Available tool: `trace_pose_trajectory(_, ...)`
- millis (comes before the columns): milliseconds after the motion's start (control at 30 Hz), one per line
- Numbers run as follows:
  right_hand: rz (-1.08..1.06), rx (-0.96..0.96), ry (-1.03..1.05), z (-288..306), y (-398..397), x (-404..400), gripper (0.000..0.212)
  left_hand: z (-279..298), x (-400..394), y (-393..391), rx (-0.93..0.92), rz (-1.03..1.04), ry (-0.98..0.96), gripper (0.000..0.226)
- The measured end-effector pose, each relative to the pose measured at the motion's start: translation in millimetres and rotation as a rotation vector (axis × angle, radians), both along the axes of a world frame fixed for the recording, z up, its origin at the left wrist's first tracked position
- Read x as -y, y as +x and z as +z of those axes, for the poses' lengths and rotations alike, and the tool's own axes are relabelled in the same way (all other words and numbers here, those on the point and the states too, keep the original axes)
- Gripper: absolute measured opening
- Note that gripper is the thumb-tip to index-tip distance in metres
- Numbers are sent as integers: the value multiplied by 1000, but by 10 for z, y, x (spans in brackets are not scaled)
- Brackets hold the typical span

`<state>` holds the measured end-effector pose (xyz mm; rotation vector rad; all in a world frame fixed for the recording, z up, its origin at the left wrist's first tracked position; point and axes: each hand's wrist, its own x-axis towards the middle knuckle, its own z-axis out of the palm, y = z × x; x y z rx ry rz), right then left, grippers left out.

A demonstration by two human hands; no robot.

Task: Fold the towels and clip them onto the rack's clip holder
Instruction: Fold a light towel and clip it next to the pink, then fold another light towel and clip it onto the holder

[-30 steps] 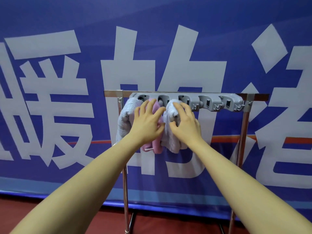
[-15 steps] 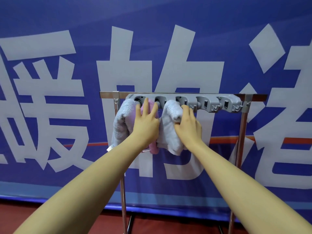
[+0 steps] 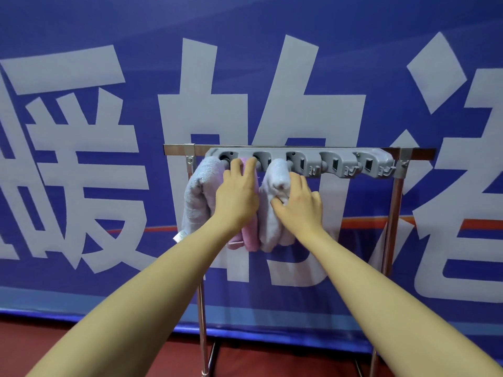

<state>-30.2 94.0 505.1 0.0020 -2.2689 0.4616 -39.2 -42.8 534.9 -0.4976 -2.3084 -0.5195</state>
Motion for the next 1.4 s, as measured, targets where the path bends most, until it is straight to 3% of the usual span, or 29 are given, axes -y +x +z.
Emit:
trace_pose_trajectory(133,135,15,-191,24,46,79,37,19,45,23,30,-32,41,43)
trace_pose_trajectory(267,81,48,-159,-1,99,55,43,32,95,32,21,16,-65,44)
trace_pose_trajectory(400,23,-94,-156,-140,274,93,65,-102,150,126,-150,-9,-169,48)
trace_pose_trajectory(600,55,-50,-166,-576,799,86,51,-554,205,624,-214,-85,-219,41)
trace_pose_trajectory(933,85,408,-127,-2019,1284,1,25,-2215,262,1029,324,-92,-221,28)
trace_pose_trajectory(1400,118,1059,-150,-4526,755,36,22,-4786,306,455,945,-74,-456,33)
